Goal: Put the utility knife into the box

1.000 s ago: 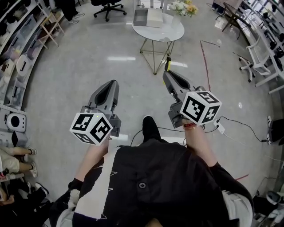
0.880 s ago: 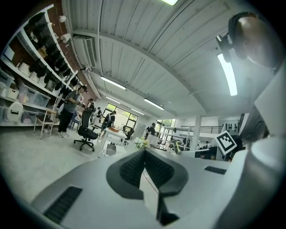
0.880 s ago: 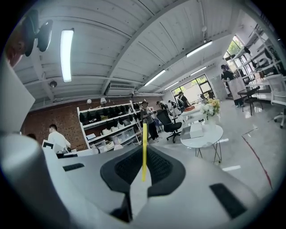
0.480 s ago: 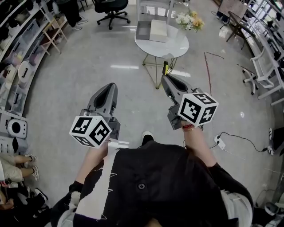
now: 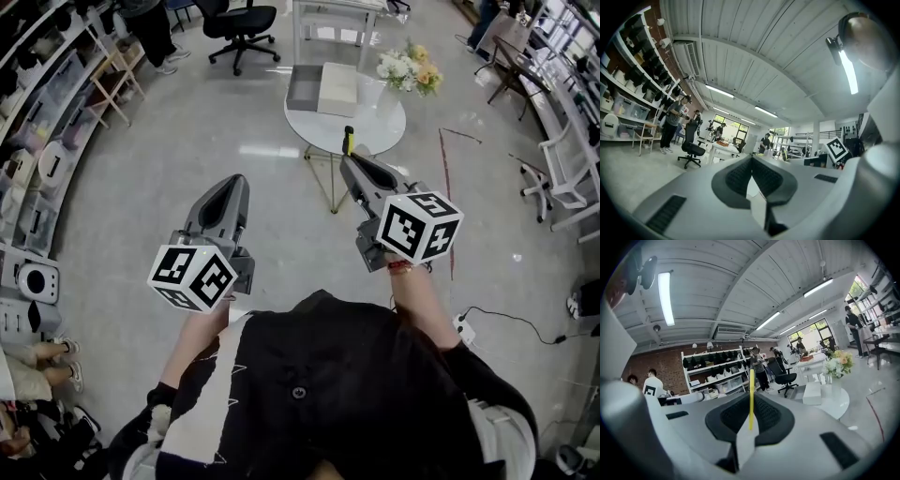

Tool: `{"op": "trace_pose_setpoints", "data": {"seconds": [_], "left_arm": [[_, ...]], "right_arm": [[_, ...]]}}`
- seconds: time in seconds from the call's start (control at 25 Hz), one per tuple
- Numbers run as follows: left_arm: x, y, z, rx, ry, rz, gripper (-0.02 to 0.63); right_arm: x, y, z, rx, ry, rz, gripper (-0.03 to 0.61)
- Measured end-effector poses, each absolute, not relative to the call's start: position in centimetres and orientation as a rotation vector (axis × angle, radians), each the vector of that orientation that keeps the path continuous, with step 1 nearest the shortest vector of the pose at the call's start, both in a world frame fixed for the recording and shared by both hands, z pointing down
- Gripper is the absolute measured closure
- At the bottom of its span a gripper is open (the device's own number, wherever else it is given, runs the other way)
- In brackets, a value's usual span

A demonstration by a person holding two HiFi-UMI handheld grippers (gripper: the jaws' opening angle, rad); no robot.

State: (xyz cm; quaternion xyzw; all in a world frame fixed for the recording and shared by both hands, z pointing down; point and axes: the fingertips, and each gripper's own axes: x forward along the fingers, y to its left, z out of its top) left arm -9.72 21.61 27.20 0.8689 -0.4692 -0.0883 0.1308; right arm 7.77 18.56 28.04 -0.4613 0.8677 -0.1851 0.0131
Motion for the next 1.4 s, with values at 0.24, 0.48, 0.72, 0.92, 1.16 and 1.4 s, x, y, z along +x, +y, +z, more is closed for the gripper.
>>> {"op": "trace_pose_setpoints", "data": {"seconds": [0.24, 0.48, 0.72, 0.92, 1.16, 1.4], "left_arm": [[-7.9, 17.7, 26.9, 2.533, -1.377, -0.288, 0.603], [-6.9, 16.9, 30.5, 2.482, -1.377, -0.231, 0.603], [-7.5, 15.5, 32.1, 2.419, -1.390, -0.223, 0.603], [-8.4, 13.3, 32.1, 2.419, -1.451, -0.219, 0.603], [-10.5, 9.8, 32.7, 2.412, -1.458, -0.215, 0.603], [-12.6, 3.6, 32.3, 2.413, -1.445, -0.250, 0.603]], "right_arm": [[8.7, 14.7, 27.8, -1.395, 2.750, -0.531, 0.548], [9.4, 13.4, 31.7, -1.374, 2.766, -0.633, 0.548], [9.3, 12.0, 34.2, -1.379, 2.759, -0.750, 0.548], [9.1, 9.7, 34.9, -1.393, 2.750, -0.775, 0.548], [7.3, 5.6, 35.6, -1.388, 2.757, -0.794, 0.548], [5.9, 0.1, 35.3, -1.426, 2.731, -0.785, 0.548]]}}
